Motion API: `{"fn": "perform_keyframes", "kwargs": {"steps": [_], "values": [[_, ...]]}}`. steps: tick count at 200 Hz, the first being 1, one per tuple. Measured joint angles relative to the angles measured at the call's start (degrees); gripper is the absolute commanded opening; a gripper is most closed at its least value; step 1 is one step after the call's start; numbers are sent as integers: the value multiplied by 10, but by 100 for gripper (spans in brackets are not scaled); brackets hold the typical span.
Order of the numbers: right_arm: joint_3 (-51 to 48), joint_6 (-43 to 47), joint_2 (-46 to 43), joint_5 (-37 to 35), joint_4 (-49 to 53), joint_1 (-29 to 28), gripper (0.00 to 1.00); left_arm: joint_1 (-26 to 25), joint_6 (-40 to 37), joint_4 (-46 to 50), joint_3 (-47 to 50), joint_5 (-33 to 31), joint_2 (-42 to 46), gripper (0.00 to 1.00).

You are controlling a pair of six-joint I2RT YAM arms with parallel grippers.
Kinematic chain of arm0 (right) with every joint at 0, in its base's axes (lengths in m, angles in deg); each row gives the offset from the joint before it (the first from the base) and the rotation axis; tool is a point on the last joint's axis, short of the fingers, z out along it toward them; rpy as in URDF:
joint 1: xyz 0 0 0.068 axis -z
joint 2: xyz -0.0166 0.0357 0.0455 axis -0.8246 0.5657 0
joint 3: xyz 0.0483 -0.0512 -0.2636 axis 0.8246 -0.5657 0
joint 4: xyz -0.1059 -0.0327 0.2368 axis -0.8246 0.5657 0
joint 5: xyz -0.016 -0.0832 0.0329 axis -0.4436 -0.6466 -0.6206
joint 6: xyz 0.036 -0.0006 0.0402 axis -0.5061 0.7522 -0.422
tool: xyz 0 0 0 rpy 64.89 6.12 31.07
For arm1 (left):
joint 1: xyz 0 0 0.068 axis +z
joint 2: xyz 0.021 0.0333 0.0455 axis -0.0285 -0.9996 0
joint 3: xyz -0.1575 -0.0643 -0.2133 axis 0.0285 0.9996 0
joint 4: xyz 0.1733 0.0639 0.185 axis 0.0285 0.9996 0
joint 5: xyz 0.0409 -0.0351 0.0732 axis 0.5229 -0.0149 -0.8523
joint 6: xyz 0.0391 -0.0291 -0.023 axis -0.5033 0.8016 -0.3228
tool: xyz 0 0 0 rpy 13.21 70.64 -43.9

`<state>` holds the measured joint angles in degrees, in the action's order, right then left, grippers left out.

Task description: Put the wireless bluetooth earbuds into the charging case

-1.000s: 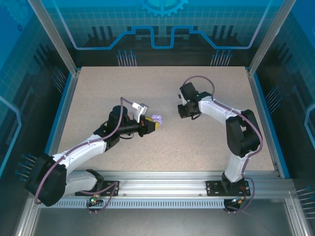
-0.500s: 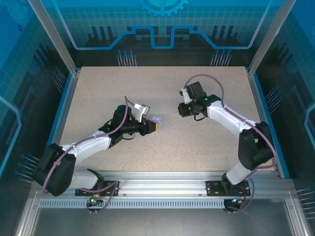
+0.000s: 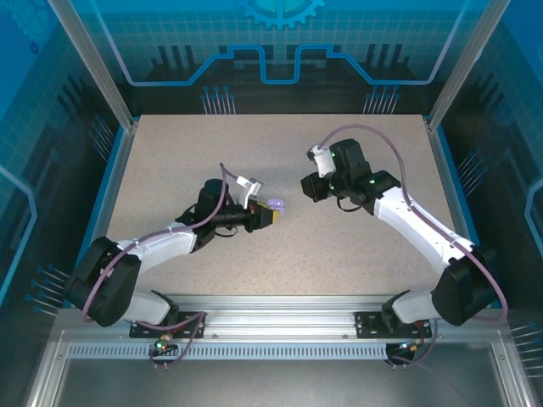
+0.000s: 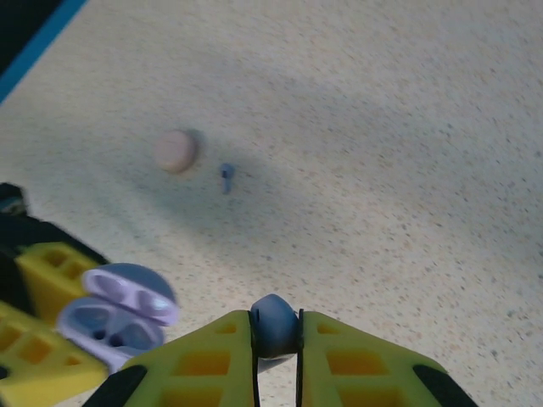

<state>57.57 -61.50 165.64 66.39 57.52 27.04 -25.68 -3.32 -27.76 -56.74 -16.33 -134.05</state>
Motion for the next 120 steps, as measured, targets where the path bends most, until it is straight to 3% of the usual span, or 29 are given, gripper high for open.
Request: {"fn": "perform_keyframes", "kwargs": {"steps": [47, 120], "values": [[0, 9, -32, 26, -3, -33, 16, 0, -17, -63, -10, 54, -14, 13], [1, 24, -50, 33, -3, -71, 16, 0, -35, -106, -19, 89, -14, 14]]}}
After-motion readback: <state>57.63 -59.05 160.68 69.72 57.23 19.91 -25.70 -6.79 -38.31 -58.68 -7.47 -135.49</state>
